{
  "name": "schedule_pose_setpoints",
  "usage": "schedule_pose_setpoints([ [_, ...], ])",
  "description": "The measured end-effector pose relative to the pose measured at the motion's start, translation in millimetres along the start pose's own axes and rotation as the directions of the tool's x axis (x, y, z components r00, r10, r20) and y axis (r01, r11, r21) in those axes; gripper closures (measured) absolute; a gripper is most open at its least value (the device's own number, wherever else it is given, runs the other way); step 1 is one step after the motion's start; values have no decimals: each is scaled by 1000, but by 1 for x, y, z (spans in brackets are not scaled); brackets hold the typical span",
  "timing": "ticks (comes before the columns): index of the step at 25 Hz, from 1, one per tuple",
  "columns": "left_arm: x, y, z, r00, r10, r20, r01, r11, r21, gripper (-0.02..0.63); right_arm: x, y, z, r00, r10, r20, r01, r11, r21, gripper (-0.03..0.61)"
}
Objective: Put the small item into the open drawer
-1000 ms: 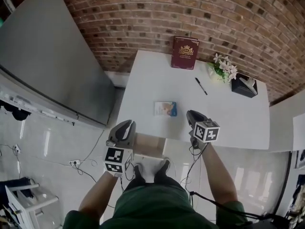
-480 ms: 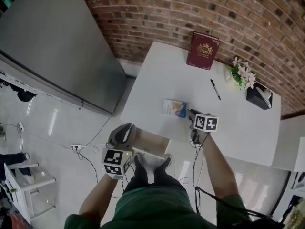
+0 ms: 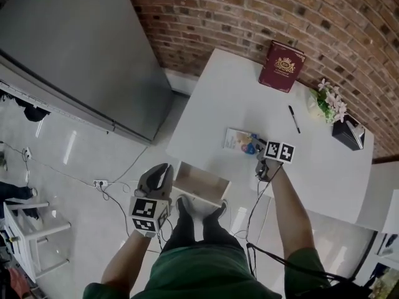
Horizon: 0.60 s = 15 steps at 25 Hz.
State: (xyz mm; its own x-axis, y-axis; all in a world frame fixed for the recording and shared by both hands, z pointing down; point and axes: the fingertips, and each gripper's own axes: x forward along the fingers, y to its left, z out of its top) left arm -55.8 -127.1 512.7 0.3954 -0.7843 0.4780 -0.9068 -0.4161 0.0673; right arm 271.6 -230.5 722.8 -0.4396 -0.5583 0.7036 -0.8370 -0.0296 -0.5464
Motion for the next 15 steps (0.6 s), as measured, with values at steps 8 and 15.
schedule_pose_setpoints([
  [8, -13, 20, -14, 999, 34, -19, -34, 999, -20, 577, 13, 7, 0, 998, 47, -47, -45, 998, 39, 459],
  [15, -11, 18, -18, 1000, 20, -25, -20, 1000, -24, 577, 12, 16, -7, 994, 81, -77, -80, 997, 14, 505],
])
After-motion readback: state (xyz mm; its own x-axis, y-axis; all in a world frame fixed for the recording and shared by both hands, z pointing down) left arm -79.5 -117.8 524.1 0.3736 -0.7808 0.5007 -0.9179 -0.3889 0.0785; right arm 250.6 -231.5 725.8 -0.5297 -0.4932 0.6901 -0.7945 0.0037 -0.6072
